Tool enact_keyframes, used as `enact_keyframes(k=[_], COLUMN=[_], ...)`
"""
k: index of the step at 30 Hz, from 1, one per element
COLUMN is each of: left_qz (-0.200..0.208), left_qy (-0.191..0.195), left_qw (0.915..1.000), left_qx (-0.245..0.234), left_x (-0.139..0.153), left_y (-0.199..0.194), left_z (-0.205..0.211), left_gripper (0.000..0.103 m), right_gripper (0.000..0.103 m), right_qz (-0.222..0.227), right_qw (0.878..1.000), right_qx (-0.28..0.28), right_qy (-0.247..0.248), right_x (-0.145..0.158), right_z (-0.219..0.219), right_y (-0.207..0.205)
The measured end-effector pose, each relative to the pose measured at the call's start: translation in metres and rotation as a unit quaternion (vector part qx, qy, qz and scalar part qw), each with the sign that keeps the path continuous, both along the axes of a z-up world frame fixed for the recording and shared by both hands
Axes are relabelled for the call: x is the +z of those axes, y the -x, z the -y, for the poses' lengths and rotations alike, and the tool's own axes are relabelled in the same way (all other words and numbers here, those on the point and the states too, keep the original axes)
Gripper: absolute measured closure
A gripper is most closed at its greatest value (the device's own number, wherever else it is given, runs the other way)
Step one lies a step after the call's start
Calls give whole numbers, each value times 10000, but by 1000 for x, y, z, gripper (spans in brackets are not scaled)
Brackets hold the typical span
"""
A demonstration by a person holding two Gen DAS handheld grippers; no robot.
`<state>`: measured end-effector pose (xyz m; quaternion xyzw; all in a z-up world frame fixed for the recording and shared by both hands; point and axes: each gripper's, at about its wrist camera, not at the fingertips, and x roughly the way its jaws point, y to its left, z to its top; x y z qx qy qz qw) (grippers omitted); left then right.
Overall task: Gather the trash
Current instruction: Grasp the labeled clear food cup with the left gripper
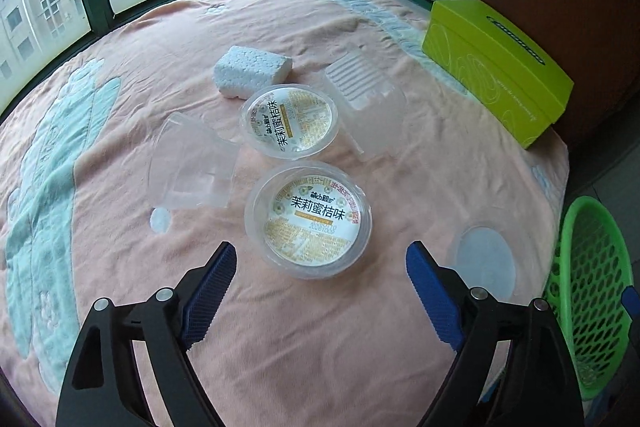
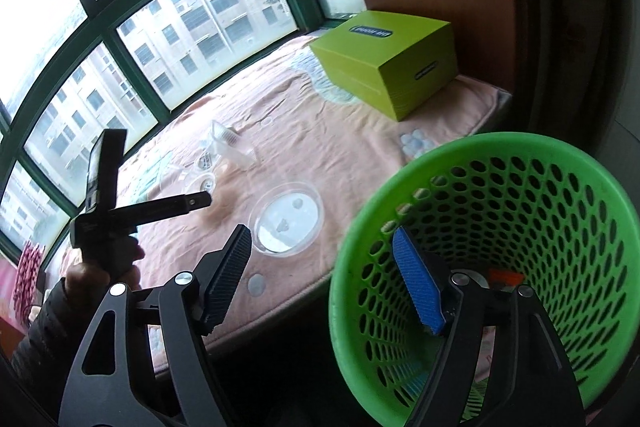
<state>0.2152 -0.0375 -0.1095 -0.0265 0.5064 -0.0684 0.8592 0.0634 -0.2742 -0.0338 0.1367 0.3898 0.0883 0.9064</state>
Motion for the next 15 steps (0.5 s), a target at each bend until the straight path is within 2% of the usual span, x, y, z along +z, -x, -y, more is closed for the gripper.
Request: enact_keyframes(k=[7,11,15], left_qz=[-41,-82,-102], left_qy=[-126,-65,-40], left_qw=[9997,9998,9997], left_qx=[183,176,196], left_x=[-10,-13,-16], left_y=[-12,-14,-17], left_z=[-2,-2,-3], left_gripper=[20,30,35], right_gripper=[29,28,28], right_qz=[-88,-118,-128], right_qw=[9998,9997,9993], right_qx=[166,228,322], right_qy=[41,52,114], right_x=[-7,-10,-11], right_z=[-10,-16,-22], right_y=[-9,-14,-18])
